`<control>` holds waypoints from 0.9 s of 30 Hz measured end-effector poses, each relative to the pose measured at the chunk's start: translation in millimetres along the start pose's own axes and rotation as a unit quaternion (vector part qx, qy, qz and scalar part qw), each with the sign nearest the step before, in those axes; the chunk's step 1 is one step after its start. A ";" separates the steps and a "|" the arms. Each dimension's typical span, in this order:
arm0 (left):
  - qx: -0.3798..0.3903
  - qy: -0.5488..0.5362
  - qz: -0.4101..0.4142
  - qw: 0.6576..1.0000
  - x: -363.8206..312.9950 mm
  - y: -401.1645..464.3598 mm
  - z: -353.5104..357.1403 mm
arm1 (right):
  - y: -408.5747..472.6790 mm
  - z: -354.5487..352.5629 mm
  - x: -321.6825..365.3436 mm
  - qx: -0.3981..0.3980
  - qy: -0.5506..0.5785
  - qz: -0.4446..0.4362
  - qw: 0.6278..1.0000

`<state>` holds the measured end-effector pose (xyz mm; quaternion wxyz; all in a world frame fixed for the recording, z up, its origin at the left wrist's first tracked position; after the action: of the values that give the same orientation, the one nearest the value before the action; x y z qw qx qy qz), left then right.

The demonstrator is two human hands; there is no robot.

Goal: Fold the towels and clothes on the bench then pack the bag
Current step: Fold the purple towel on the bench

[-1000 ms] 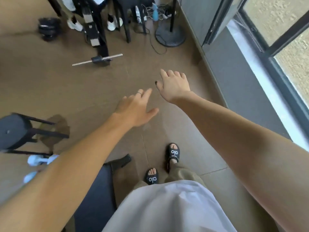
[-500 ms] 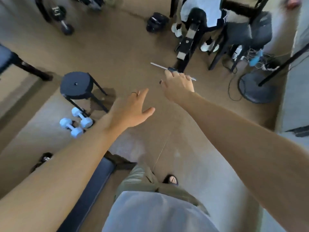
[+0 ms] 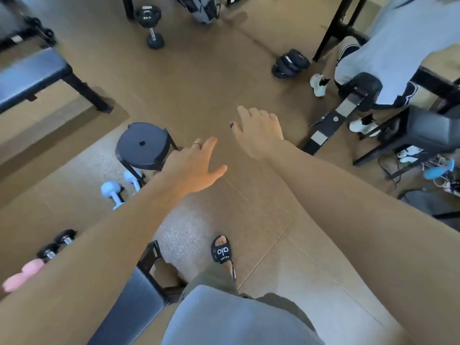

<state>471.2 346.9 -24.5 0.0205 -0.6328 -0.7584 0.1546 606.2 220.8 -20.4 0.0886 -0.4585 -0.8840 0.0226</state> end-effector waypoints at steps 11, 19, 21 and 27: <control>-0.028 -0.014 -0.027 0.999 88.9 222.0 -96.3 | 270.1 -40.6 -0.3 -0.008 -0.005 -0.045 0.999; -0.048 0.017 -0.111 0.993 164.2 393.1 -162.8 | 496.7 -61.7 -0.3 0.005 -0.006 -0.112 0.994; -0.059 0.002 -0.127 0.990 187.9 431.0 -182.0 | 551.7 -72.0 8.7 0.009 -0.009 -0.130 0.991; -0.074 0.005 -0.160 0.984 279.8 533.6 -228.2 | 713.9 -91.2 57.6 0.039 -0.035 -0.174 0.983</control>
<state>976.3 745.6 7.6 0.0016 -0.5042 -0.8589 0.0893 1165.8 677.0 -9.4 0.0778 -0.2928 -0.9513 0.0570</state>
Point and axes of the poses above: each hand's wrist, its own y-axis towards the middle knuckle, its own z-axis out of the palm, x = y × z, the point moved 2 cm from there along y, towards the middle knuckle, and after that the axes turned 1 degree about -y, right-handed, at the moved point
